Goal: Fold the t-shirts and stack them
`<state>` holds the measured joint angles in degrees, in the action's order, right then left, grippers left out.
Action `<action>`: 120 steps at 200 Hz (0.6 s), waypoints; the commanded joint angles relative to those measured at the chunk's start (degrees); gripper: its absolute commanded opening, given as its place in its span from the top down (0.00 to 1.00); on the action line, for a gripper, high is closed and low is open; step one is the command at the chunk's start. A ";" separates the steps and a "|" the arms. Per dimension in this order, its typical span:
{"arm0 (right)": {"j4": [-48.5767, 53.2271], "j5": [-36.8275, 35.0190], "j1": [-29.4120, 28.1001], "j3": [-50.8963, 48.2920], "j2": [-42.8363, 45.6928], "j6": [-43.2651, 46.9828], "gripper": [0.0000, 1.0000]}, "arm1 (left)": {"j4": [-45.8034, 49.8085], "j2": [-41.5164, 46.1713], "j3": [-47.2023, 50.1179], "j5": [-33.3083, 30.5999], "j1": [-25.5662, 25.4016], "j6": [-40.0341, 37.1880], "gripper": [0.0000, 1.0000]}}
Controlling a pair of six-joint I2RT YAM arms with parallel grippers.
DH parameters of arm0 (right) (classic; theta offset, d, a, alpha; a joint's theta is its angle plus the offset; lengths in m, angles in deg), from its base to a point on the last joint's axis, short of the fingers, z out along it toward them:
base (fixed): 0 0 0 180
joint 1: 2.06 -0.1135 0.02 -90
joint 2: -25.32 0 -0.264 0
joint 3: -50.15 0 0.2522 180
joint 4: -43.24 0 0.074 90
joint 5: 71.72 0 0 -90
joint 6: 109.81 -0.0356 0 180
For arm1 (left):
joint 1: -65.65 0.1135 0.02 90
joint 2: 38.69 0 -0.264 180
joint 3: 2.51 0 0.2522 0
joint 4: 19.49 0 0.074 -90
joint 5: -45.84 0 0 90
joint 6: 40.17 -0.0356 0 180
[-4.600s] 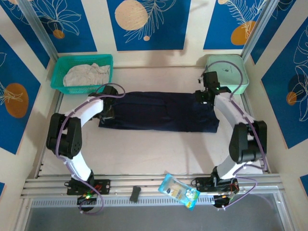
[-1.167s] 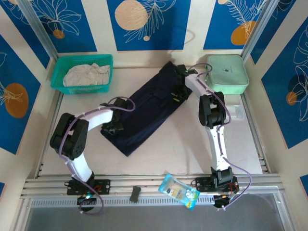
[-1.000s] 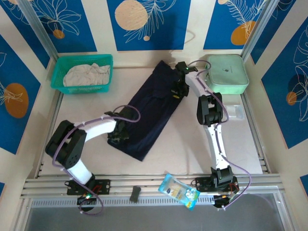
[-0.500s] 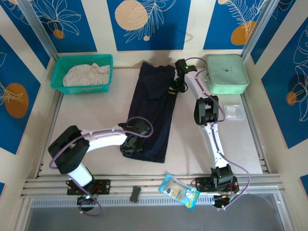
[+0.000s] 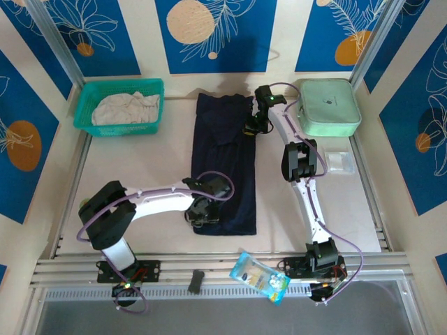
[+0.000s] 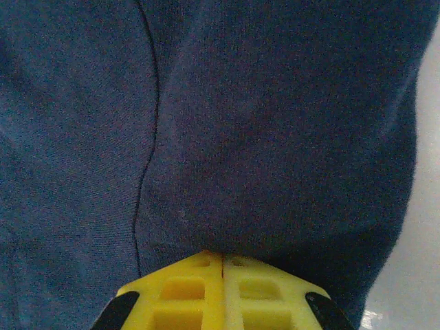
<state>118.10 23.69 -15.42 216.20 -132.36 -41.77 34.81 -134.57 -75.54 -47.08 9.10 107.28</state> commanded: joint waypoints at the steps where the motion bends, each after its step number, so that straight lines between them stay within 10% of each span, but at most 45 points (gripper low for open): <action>1: 2.39 -4.60 -0.18 -2.31 4.60 3.01 0.86 | 10.35 2.17 -7.51 -4.93 -0.34 -2.67 0.48; 48: -6.61 -12.31 -3.33 -27.50 31.29 7.00 0.69 | 24.65 9.43 -16.71 -17.33 2.87 -5.51 0.27; 120: -15.10 -12.35 -13.46 -65.99 61.98 2.48 0.59 | 2.73 20.78 11.09 2.07 7.68 -0.35 0.50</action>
<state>103.65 11.80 -24.98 158.63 -73.44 -36.89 46.33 -115.73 -71.80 -53.16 16.81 103.67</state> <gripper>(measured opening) 0.415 0.521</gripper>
